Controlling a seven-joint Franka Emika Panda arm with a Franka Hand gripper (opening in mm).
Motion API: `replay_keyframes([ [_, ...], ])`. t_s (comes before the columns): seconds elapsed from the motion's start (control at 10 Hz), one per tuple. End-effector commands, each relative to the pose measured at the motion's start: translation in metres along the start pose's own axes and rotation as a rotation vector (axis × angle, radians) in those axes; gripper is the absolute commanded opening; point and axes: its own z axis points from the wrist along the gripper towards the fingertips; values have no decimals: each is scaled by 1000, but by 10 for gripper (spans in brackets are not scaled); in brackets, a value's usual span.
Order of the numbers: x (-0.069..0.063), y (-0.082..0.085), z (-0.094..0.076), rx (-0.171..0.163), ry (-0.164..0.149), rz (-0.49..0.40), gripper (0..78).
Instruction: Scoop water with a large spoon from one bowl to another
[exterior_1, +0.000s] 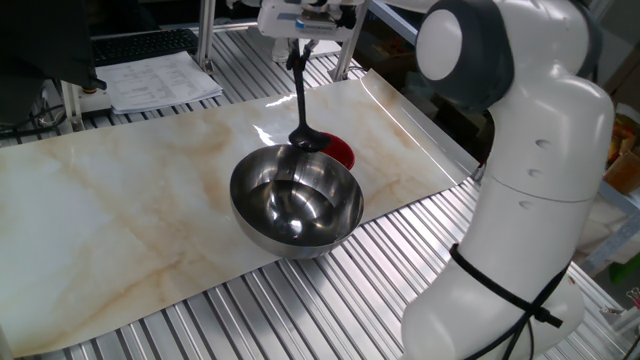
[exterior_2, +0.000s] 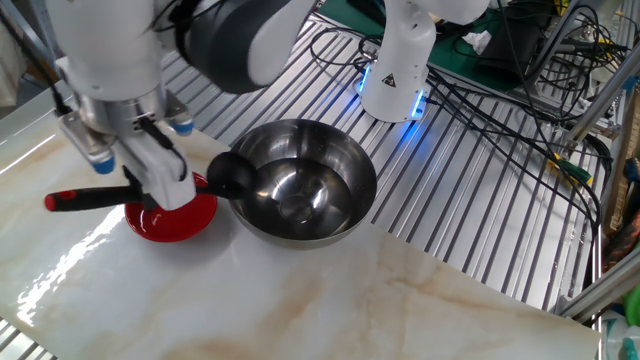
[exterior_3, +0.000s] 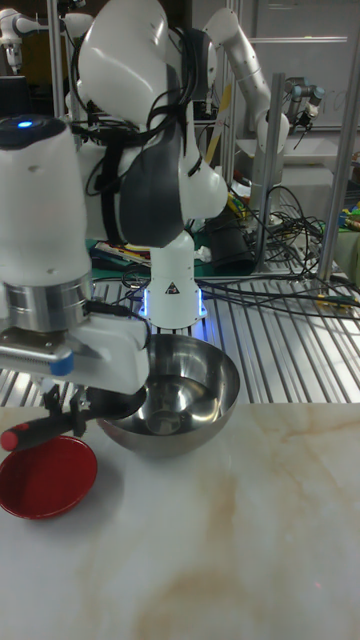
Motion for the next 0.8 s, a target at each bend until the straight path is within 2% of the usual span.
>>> replay_keyframes([
  [0.1, 13, 11, -6, -2, -3, 30, 12],
  [0.4, 27, 19, -1, -3, -2, 50, 12],
  [0.8, 48, 26, 14, -4, -10, 45, 12],
])
